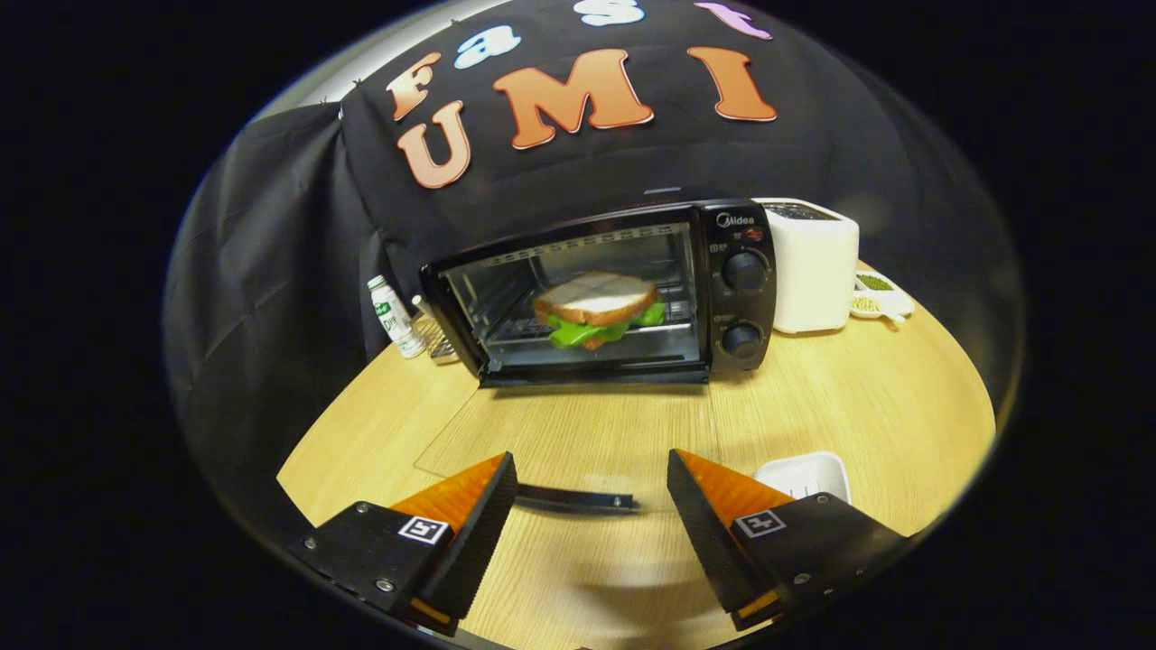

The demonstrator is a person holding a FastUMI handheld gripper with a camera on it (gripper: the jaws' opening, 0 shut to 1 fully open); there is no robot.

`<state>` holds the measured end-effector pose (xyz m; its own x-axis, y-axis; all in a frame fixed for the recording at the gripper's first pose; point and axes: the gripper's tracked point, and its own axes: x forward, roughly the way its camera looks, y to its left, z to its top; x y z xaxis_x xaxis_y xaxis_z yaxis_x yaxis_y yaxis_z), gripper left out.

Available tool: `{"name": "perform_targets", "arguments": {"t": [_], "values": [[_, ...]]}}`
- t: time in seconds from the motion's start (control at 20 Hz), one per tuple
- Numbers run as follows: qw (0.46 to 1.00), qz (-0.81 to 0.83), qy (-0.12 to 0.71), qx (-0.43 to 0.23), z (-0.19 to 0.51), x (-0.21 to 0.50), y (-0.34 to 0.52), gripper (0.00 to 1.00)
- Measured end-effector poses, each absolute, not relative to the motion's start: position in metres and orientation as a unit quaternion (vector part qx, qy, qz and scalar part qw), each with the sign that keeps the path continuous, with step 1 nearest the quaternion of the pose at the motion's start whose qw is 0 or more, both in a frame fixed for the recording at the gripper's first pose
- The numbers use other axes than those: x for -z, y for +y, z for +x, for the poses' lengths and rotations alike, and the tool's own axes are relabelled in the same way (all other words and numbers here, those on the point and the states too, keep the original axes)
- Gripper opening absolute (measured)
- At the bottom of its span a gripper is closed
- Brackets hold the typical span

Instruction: Open the toaster oven, put the food inside, and close the toaster oven door.

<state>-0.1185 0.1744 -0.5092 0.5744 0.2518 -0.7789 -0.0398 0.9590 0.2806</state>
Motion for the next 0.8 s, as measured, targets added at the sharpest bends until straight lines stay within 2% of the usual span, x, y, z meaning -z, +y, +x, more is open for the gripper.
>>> {"name": "perform_targets", "arguments": {"t": [0.4, 0.8], "values": [[0.845, 0.081, 0.520, -0.096, -0.154, 0.554, 0.183, 0.99], [0.835, 0.059, 0.533, -0.123, -0.145, 0.566, 0.216, 0.96]]}}
